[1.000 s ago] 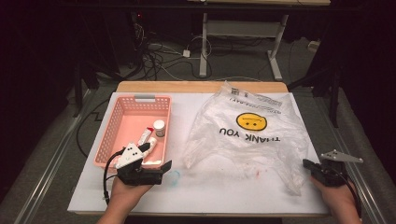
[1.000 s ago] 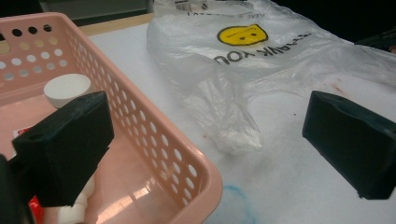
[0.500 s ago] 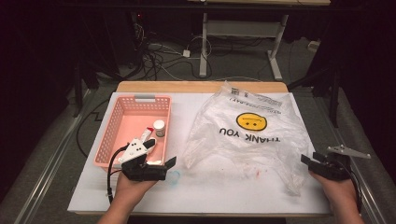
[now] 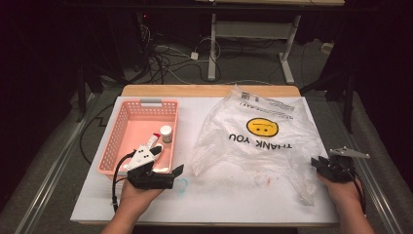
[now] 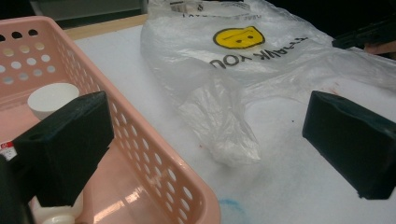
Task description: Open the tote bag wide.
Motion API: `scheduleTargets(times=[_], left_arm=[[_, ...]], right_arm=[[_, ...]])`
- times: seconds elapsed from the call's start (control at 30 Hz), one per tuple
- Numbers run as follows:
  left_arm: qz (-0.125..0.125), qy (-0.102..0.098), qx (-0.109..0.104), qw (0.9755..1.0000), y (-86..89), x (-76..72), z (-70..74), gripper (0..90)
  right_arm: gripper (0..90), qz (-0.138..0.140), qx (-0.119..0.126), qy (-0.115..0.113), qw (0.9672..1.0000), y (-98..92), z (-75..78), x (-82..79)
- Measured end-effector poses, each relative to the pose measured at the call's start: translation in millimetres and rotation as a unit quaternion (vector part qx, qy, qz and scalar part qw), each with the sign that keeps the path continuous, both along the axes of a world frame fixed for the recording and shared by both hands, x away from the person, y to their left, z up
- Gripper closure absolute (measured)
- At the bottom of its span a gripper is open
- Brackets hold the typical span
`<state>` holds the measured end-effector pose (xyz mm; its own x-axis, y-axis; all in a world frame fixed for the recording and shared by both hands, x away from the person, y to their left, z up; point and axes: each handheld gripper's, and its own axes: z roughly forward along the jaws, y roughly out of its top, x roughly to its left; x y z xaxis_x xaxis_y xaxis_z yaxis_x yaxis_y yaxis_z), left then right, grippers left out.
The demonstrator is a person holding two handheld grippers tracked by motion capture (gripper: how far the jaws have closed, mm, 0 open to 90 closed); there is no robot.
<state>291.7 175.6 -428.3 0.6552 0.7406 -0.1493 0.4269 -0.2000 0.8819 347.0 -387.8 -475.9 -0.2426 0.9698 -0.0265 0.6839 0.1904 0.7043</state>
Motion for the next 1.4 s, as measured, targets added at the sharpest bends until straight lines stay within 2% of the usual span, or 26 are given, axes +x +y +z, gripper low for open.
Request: scheduleTargets(times=[0.1, 0.23, 0.37, 0.47, 0.5, 0.57, 0.6, 0.67, 0.77, 0.83, 0.93, 1.03, 1.13, 1.23, 1.3, 1.4], left_arm=[[0.003, 0.002, -0.003, 1.0, 0.7, 1.0, 0.0, 1.6], [0.008, 0.004, 0.0, 1.0, 1.6, 1.7, 0.1, 1.6], [0.015, 0.008, 0.002, 0.9998, 3.6, 2.8, 0.7, 1.6], [0.025, -0.008, 0.006, 0.9996, 3.5, 1.9, 1.0, 1.3], [0.022, -0.016, 0.012, 0.9996, 2.7, 1.8, 1.2, 1.3], [0.022, -0.02, 0.027, 0.9992, 0.1, 2.0, 1.3, 1.3], [0.022, -0.017, 0.027, 0.9992, -1.2, 2.2, 0.9, 0.1], [0.016, 0.002, 0.027, 0.9995, -3.1, 2.2, 1.7, 0.0], [0.007, 0.003, 0.029, 0.9995, -5.4, -0.6, 4.5, 0.0], [0.011, 0.0, 0.02, 0.9997, -5.3, -1.0, 5.6, 0.0], [0.019, 0.006, 0.021, 0.9996, -3.2, 2.0, 4.3, 0.0], [0.022, 0.006, 0.028, 0.9994, -1.2, 1.6, 3.4, 0.0], [0.026, 0.013, 0.023, 0.9993, 0.4, 1.1, 3.9, 0.0], [0.021, 0.02, 0.008, 0.9995, 2.9, 1.5, 4.0, 0.0], [0.025, 0.019, 0.01, 0.9995, 3.4, 1.1, 3.6, 0.0], [0.033, 0.013, 0.019, 0.9992, 3.7, 1.4, 1.9, 0.0]], right_arm=[[89.7, 0.009, 0.003, 0.004, 0.9999, 0.3, 0.8, -3.1], [90.0, 0.021, 0.006, 0.0, 0.9998, -1.1, 1.7, -11.9], [90.0, 0.032, 0.016, -0.008, 0.9993, 1.1, 4.8, -28.6], [90.0, 0.045, 0.01, -0.017, 0.9988, 7.5, 7.7, -43.2], [90.0, 0.047, 0.007, -0.018, 0.9987, 9.9, 8.3, -48.4], [90.0, 0.057, 0.007, -0.018, 0.9982, 15.1, 8.6, -57.3], [90.0, 0.06, 0.006, -0.018, 0.998, 17.5, 9.3, -61.0], [90.0, 0.066, 0.006, -0.02, 0.9976, 20.3, 11.7, -66.3], [90.0, 0.073, 0.013, -0.025, 0.997, 24.8, 15.7, -73.7], [90.0, 0.083, 0.022, -0.027, 0.996, 30.3, 16.6, -77.8], [90.0, 0.102, 0.027, -0.026, 0.9941, 42.0, 15.3, -82.8], [90.0, 0.125, 0.022, -0.028, 0.9916, 54.5, 16.4, -87.1], [90.0, 0.144, 0.019, -0.028, 0.9889, 65.1, 16.6, -90.7], [90.0, 0.159, 0.018, -0.024, 0.9869, 74.2, 13.9, -94.7], [83.7, 0.158, 0.009, -0.028, 0.9869, 76.3, 14.7, -98.5], [74.6, 0.141, 0.031, -0.05, 0.9883, 65.1, 24.4, -101.0]])
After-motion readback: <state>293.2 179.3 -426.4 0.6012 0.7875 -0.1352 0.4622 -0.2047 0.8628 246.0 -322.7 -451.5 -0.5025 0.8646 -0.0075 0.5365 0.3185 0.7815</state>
